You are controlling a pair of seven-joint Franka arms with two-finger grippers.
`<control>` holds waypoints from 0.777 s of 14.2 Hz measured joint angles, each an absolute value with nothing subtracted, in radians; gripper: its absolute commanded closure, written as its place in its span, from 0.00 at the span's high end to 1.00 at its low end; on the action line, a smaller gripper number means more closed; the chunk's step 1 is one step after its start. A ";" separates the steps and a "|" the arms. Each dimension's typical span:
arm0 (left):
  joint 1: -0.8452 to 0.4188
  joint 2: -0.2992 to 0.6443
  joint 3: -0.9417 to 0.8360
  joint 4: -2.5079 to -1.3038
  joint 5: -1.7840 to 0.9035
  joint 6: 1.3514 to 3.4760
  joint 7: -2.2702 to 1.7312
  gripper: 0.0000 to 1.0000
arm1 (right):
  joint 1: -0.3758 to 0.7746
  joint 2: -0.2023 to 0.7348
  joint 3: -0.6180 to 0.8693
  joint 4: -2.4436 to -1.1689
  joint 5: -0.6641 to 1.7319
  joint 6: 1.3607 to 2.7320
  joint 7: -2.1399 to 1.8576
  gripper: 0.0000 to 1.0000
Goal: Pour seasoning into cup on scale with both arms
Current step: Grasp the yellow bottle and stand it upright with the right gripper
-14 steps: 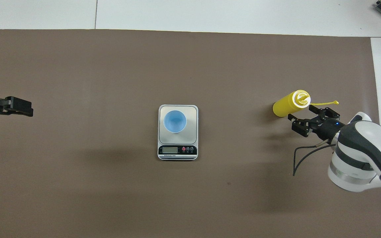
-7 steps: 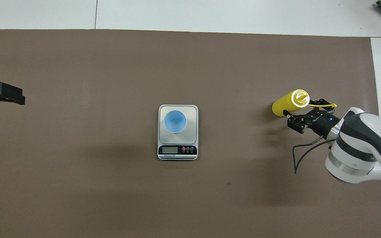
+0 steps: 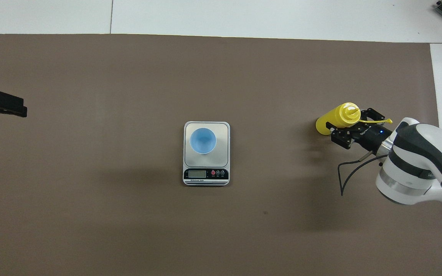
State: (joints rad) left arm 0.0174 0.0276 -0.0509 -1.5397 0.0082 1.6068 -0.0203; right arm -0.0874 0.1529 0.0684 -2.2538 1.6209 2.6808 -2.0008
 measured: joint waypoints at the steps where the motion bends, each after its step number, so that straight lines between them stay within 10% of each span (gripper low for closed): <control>1: 0.018 0.028 -0.050 -1.540 0.008 1.607 -0.020 1.00 | -0.087 0.153 0.068 -2.252 1.621 2.681 -2.001 1.00; 5: 0.019 0.027 -0.046 -1.541 0.008 1.594 -0.020 1.00 | -0.084 0.154 0.071 -2.251 1.621 2.681 -2.001 0.96; 11: 0.019 0.026 -0.043 -1.547 0.008 1.583 -0.020 1.00 | -0.082 0.154 0.075 -2.250 1.623 2.680 -2.001 0.08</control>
